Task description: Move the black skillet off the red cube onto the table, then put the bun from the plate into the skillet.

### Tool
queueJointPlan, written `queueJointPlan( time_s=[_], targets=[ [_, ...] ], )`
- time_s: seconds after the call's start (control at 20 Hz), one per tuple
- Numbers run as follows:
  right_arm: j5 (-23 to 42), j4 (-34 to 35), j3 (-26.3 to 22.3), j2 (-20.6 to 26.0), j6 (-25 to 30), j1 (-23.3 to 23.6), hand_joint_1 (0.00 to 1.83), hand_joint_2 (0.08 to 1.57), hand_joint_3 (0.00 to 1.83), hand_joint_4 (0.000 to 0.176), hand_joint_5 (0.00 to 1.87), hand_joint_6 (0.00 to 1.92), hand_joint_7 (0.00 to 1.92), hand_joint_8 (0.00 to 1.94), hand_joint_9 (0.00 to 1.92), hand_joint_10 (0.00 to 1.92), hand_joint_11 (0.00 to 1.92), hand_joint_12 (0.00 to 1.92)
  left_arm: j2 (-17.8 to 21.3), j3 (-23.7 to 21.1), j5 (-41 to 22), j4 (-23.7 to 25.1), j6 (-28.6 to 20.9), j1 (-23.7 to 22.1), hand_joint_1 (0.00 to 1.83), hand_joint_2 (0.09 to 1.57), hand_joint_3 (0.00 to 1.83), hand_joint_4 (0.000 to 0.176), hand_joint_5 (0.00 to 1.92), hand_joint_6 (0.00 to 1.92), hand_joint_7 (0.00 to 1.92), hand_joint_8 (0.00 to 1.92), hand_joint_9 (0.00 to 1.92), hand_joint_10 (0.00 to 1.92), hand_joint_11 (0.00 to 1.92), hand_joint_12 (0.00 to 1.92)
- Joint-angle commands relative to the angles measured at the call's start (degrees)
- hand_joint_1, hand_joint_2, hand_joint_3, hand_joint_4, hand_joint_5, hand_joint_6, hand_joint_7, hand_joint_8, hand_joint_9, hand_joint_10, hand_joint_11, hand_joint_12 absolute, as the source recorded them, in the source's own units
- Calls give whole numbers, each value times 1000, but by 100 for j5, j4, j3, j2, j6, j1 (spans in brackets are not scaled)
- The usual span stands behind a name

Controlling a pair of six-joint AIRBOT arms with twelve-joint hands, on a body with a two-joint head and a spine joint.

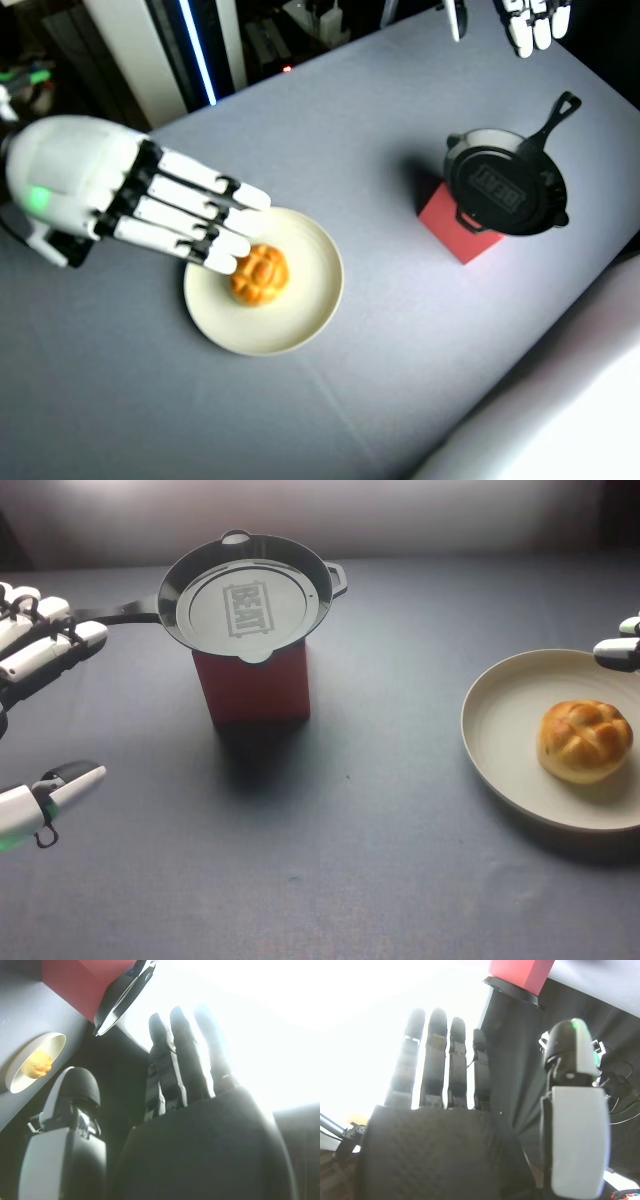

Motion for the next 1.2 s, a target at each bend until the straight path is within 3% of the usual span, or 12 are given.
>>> queueJointPlan(
  time_s=[0.0,0.15,0.3,0.35,0.45,0.55,0.6,0.75,0.8,0.95,1.05,1.15],
  targets=[
    [704,93,27,8,22,39,553,1269,1,99,454,1,409,1,343,0,248,173,-8,42,-678,49,-6,-38,504,1128,8,69,321,2,217,3,160,15,0,643],
    [688,89,36,-1,22,39,536,1272,1,102,429,0,373,0,303,0,247,82,-36,152,-601,-18,-4,-180,578,1118,0,78,307,1,221,1,174,6,0,659],
    [671,89,41,-5,22,39,558,1274,1,85,440,4,378,3,315,5,269,80,-150,359,-436,-206,-3,-414,635,1113,0,61,273,1,152,3,50,10,0,60],
    [665,89,44,-8,22,39,585,1276,1,83,444,4,385,4,327,8,281,80,-256,543,-256,-360,-3,-577,697,1102,0,67,305,2,209,4,101,13,54,48],
    [639,89,60,-34,23,40,600,1279,1,77,446,4,387,4,345,11,313,87,-486,926,161,-612,-3,-914,690,1088,0,119,309,1,208,0,111,9,103,70],
    [637,89,68,-43,23,40,615,1280,0,81,444,2,390,3,352,10,322,84,-706,1280,584,-777,-4,-1288,672,1048,13,116,330,7,227,4,116,8,3,321],
    [634,86,68,-43,23,39,637,1281,0,74,445,2,394,3,362,10,339,88,-802,1429,772,-823,-4,-1468,661,1045,5,99,334,4,239,3,146,10,0,404],
    [593,63,79,-44,25,39,677,1287,0,70,452,3,399,3,369,7,344,83,-1081,1994,1521,-984,27,-2029,677,1060,3,129,336,0,250,2,183,9,0,349],
    [589,63,81,-48,25,39,639,1289,1,63,453,3,402,3,368,5,338,76,-1156,2145,1763,-1040,99,-2187,689,1072,3,108,349,2,273,4,199,8,0,367],
    [574,55,85,-59,25,39,618,1297,4,41,454,2,404,2,370,3,344,73,-1330,2440,2278,-1124,236,-2489,745,1082,0,108,378,2,319,1,270,6,0,652],
    [555,46,95,-73,25,39,636,1305,5,32,450,0,411,3,374,3,350,71,-1495,2706,2707,-1114,246,-2717,774,1063,0,66,419,7,356,6,305,9,0,751],
    [540,37,102,-81,28,39,605,1309,4,34,455,1,427,6,394,8,373,75,-1723,3010,3276,-1154,490,-3060,895,1062,0,31,633,15,615,16,535,23,90,847]
  ],
)
